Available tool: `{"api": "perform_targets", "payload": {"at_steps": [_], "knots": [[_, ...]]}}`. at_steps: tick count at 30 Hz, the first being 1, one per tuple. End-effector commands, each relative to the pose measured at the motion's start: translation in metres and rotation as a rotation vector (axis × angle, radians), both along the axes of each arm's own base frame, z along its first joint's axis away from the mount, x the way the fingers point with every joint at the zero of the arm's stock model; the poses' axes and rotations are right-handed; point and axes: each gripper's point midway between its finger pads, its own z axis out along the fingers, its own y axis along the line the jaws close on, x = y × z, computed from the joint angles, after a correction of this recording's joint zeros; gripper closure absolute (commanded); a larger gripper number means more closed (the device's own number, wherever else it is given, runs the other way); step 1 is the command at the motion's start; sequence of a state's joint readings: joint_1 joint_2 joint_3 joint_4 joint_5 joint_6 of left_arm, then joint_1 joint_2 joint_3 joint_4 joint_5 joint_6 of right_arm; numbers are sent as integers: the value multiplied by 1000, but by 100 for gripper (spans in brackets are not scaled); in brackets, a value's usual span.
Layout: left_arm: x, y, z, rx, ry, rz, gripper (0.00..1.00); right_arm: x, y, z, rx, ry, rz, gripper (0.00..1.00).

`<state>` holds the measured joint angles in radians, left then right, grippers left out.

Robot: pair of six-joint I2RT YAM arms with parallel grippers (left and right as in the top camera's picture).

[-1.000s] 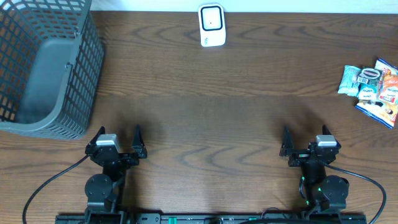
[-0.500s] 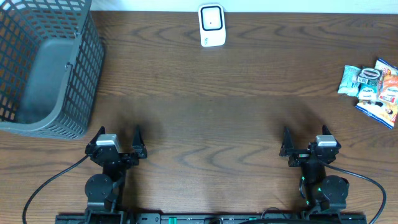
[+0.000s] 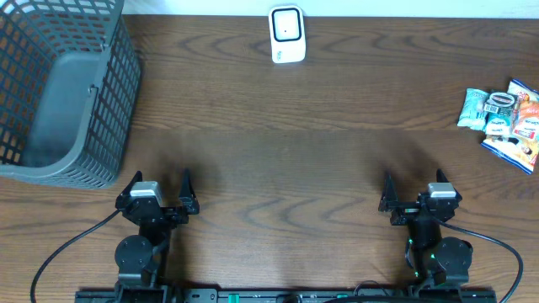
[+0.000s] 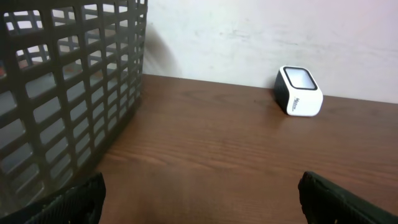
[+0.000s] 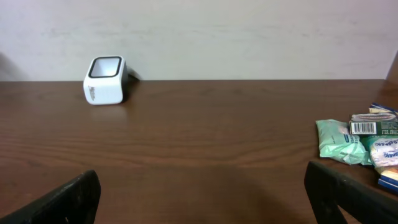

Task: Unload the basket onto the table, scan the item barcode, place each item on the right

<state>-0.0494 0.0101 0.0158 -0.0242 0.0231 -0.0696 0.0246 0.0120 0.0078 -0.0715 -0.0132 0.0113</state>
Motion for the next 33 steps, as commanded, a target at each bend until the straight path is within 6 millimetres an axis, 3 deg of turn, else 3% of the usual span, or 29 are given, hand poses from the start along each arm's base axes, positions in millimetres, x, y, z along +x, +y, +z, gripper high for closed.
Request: {"api": "perform_targets", "payload": {"at_steps": [1, 15, 33], "knots": [[-1, 7, -16, 28, 53, 38, 2, 0, -1, -1, 2, 0, -4, 1], [-1, 7, -16, 27, 53, 38, 2, 0, -1, -1, -107, -1, 4, 1], [-1, 7, -16, 27, 53, 37, 2, 0, -2, -2, -25, 3, -8, 1]]}}
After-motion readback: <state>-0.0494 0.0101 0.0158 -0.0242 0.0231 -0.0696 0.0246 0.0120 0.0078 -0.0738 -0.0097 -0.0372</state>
